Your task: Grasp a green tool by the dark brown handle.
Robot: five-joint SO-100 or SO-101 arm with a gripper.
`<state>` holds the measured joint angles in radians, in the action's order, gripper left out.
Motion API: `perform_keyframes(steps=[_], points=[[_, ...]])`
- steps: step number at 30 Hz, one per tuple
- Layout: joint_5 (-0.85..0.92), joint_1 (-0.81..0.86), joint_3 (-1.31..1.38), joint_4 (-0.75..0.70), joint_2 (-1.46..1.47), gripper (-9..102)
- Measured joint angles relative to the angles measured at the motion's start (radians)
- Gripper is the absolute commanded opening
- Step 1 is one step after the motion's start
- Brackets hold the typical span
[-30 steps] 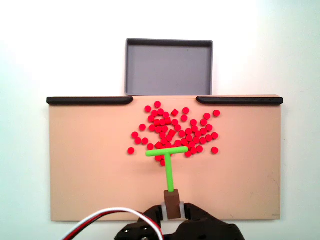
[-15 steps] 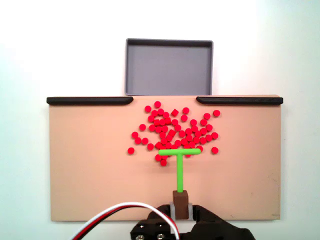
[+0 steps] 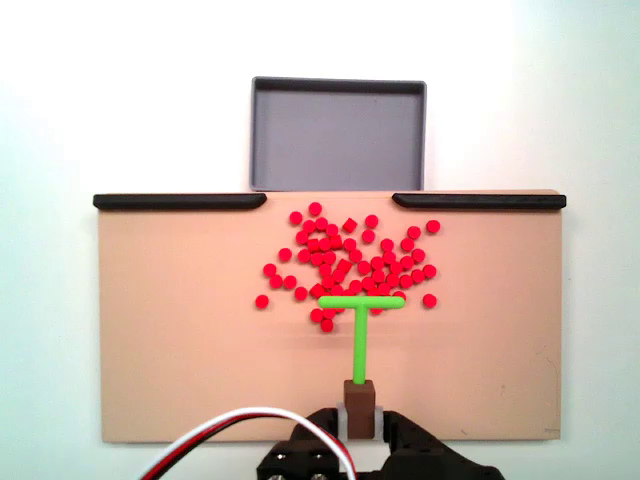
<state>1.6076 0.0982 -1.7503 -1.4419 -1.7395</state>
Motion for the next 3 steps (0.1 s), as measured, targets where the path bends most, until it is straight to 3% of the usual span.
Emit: perform_keyframes(steps=[3], points=[[-0.002,0.000,0.000,0.000,0.000,0]])
